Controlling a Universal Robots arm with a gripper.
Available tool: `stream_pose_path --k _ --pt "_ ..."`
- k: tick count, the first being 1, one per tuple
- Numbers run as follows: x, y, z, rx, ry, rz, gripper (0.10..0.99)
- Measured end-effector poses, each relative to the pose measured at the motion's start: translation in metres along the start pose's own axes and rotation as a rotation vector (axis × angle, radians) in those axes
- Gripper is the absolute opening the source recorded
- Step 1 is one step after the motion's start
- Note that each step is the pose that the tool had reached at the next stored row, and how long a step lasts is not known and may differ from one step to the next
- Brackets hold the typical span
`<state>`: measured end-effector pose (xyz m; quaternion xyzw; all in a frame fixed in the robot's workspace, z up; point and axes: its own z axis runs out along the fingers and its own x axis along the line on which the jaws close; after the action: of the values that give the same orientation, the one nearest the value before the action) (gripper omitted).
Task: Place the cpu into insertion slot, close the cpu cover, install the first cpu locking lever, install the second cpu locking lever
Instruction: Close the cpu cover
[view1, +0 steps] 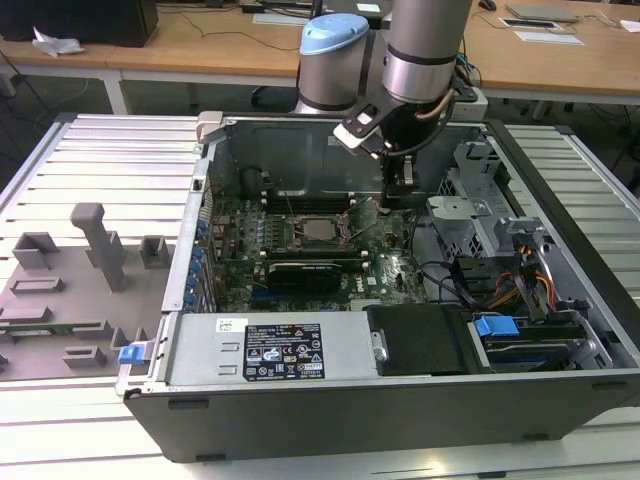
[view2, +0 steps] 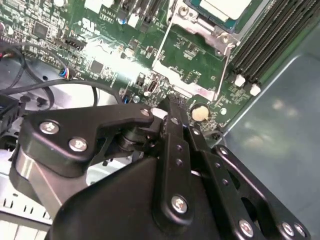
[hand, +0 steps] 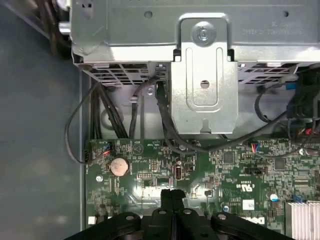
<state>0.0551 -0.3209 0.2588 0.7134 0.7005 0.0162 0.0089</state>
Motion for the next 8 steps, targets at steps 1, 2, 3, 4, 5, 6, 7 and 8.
stream_pose_path --k 1,2,3,4,5,6,7,8 --pt "-0.0001 0.0002 0.0019 0.0 -0.0002 0.0 0.106" --pt "-0.0001 0.0003 0.0037 0.0 -0.0002 0.0 0.106" --pt "-0.0001 0.0006 0.007 0.0 -0.0001 0.0 0.106" --pt "-0.0002 0.0007 0.009 0.0 -0.0002 0.0 0.106" --pt "-0.0002 0.0007 0.0102 0.0 -0.0001 0.0 0.106" --pt "-0.0002 0.0007 0.0101 0.0 -0.0002 0.0 0.106" --pt "-0.0002 0.0007 0.0101 0.0 -0.0003 0.0 0.106" --pt "-0.0002 0.0007 0.0101 0.0 -0.0002 0.0 0.106"
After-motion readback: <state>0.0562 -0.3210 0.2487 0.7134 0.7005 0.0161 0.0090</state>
